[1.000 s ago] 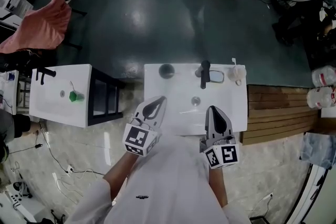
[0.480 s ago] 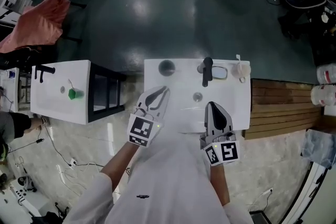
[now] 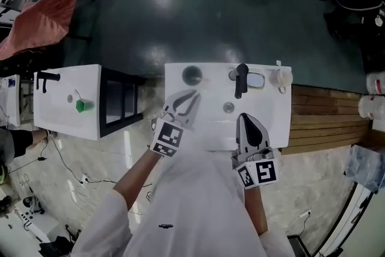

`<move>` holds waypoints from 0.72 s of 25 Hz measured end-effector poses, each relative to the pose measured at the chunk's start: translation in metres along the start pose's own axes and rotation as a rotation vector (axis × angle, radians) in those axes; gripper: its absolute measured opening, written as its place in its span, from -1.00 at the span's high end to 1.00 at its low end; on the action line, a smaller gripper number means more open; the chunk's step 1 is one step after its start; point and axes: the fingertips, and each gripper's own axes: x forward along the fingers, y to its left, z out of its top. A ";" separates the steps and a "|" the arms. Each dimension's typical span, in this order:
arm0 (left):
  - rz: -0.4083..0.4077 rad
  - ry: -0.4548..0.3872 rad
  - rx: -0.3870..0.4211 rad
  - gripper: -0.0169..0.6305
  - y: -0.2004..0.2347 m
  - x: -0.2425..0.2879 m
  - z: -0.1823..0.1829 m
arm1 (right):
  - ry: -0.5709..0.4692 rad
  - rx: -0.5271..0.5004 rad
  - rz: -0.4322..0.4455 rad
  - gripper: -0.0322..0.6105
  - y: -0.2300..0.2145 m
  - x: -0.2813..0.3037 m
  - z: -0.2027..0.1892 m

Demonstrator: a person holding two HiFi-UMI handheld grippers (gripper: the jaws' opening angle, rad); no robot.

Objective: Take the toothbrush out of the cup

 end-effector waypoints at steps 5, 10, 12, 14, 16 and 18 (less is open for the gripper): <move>-0.029 0.047 0.013 0.71 0.001 0.016 -0.014 | 0.016 0.008 -0.006 0.90 -0.006 0.005 -0.004; -0.035 0.077 0.031 0.71 0.005 0.031 -0.024 | 0.028 0.011 -0.004 0.90 -0.008 0.011 -0.007; -0.040 0.086 0.044 0.71 0.006 0.036 -0.025 | 0.029 0.015 -0.006 0.90 -0.009 0.012 -0.007; -0.049 0.101 0.060 0.71 0.007 0.042 -0.028 | 0.031 0.019 -0.010 0.90 -0.011 0.014 -0.006; -0.061 0.118 0.078 0.71 0.007 0.047 -0.031 | 0.032 0.022 -0.012 0.90 -0.013 0.015 -0.005; -0.073 0.136 0.093 0.71 0.008 0.052 -0.034 | 0.034 0.023 -0.016 0.90 -0.016 0.016 -0.005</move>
